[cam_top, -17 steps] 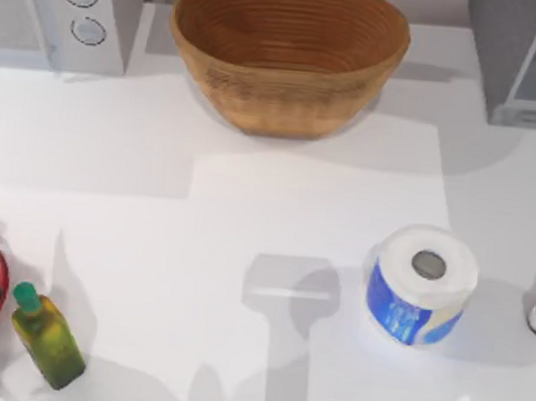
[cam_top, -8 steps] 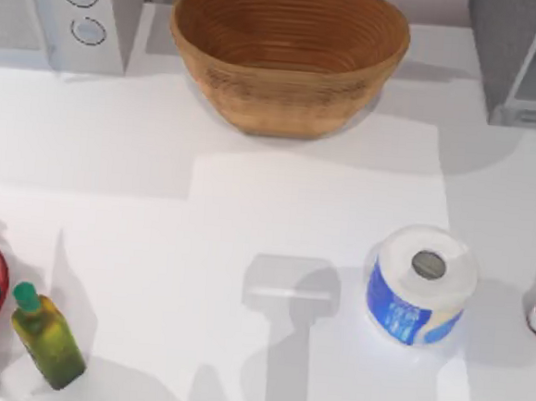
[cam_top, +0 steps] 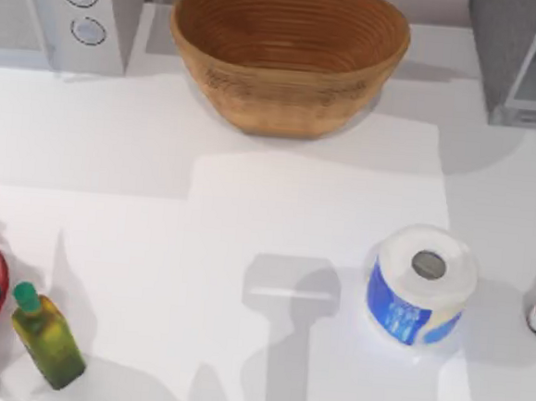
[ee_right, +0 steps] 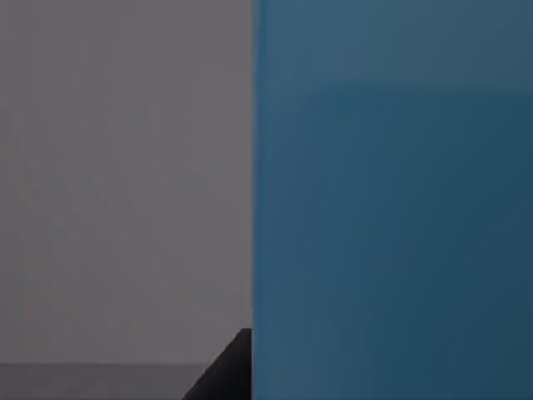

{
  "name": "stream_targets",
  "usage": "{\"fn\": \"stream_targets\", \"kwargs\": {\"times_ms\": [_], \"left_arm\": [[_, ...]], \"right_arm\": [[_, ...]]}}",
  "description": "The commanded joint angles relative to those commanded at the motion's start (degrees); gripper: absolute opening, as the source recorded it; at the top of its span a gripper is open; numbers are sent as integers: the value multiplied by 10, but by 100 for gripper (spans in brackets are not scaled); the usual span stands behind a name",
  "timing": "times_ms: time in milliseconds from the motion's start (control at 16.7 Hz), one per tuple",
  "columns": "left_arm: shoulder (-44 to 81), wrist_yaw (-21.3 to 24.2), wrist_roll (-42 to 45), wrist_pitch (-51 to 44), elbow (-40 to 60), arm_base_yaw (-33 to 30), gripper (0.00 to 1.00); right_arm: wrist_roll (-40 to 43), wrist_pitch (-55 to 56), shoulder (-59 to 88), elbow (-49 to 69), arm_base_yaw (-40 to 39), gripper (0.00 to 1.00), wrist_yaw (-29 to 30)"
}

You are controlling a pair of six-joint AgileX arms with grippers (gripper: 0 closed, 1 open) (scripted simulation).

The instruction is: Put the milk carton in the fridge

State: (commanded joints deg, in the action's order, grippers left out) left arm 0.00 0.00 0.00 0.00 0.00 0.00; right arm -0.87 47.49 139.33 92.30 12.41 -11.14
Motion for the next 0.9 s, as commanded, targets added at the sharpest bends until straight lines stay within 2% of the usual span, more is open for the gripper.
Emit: {"fn": "stream_targets", "kwargs": {"times_ms": [540, 900], "left_arm": [[0, 0, 0, 0, 0, 0, 100], [0, 0, 0, 0, 0, 0, 100]], "right_arm": [[0, 0, 0, 0, 0, 98, 0], [0, 0, 0, 0, 0, 100, 0]]}}
